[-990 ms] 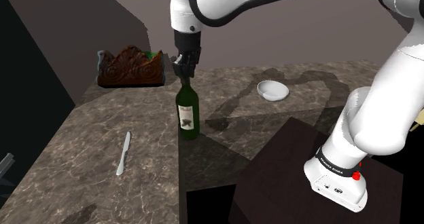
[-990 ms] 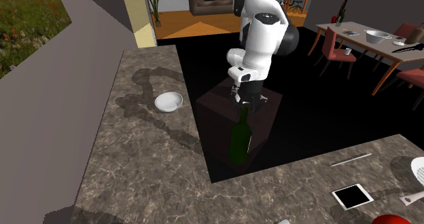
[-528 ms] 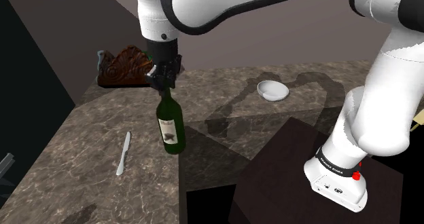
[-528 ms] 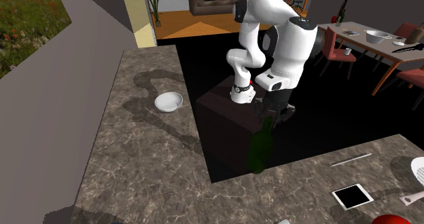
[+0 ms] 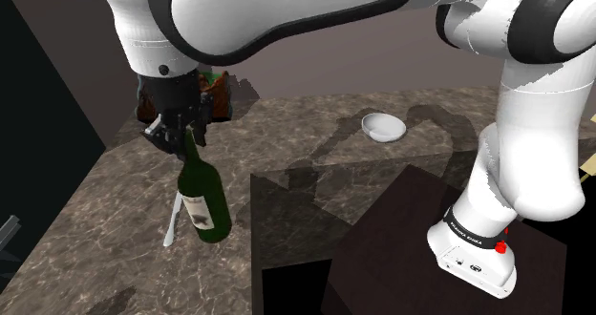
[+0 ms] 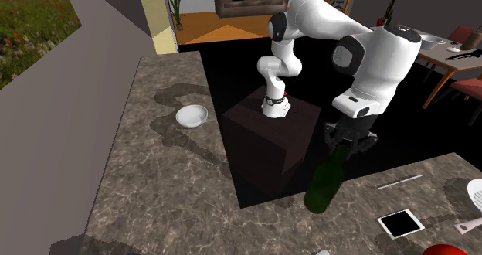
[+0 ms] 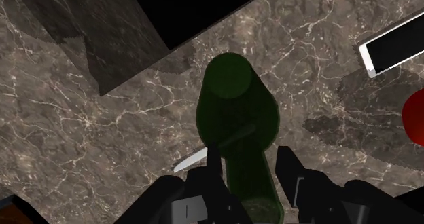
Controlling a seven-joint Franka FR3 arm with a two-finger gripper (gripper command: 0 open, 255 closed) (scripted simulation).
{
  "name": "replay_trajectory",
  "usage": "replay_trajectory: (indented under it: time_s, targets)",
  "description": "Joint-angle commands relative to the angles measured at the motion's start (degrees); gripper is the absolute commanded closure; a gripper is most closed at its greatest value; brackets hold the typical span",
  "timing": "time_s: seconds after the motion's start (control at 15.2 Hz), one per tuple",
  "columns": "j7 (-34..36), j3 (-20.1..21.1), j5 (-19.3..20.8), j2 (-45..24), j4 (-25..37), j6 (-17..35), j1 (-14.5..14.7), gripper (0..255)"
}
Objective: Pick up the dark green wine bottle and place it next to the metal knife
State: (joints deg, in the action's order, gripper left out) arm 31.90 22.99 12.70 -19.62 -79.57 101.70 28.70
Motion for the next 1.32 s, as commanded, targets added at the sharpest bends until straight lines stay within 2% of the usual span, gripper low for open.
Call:
replay_trajectory:
  time_s: [0.0, 0.79, 1.25]
  targets:
    - [2.7, 0.3, 2.3, -5.6, 7.8, -2.8, 3.4, 255]
    - [3.8, -0.1, 2.5, -5.2, -2.2, 6.6, 2.4, 255]
    - [3.8, -0.1, 2.5, -5.2, -2.2, 6.6, 2.4, 255]
